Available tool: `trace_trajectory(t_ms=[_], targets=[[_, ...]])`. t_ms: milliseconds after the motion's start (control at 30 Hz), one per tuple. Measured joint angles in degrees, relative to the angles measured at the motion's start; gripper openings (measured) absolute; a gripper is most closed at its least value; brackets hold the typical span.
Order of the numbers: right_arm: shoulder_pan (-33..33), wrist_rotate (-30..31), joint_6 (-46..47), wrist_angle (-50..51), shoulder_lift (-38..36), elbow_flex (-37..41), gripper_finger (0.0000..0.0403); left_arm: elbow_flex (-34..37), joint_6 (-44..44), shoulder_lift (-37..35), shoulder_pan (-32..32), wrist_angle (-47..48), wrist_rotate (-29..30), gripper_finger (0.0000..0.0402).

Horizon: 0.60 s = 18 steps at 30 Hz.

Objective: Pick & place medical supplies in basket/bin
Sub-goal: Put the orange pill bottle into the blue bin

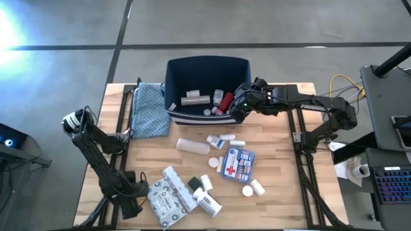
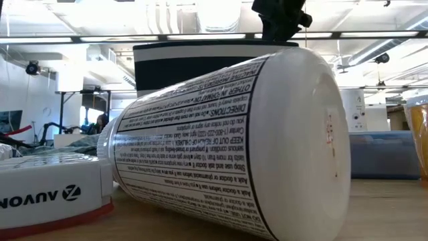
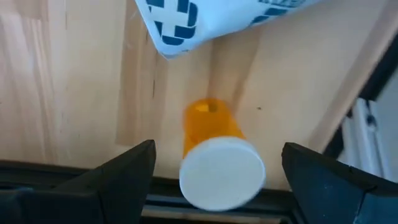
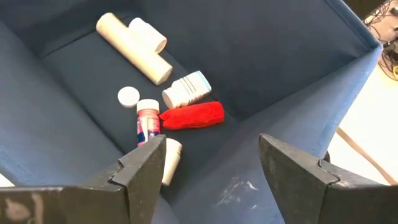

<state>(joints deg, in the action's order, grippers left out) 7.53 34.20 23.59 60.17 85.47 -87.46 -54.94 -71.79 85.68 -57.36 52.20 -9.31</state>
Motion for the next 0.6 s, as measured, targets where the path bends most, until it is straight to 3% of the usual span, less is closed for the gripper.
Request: trace_trajectory(t_ms=[367, 600], targets=[[0.0, 0.3, -0.2, -0.8, 0.0, 0.0, 0.0244, 0.2, 0.1, 4.8, 0.0, -0.4, -1.4, 0.0324], [0.0, 0.3, -0.2, -0.8, 0.0, 0.0, 0.0244, 1.4, 0.7, 5.4, 0.0, -0.7, -5.7, 0.0271]])
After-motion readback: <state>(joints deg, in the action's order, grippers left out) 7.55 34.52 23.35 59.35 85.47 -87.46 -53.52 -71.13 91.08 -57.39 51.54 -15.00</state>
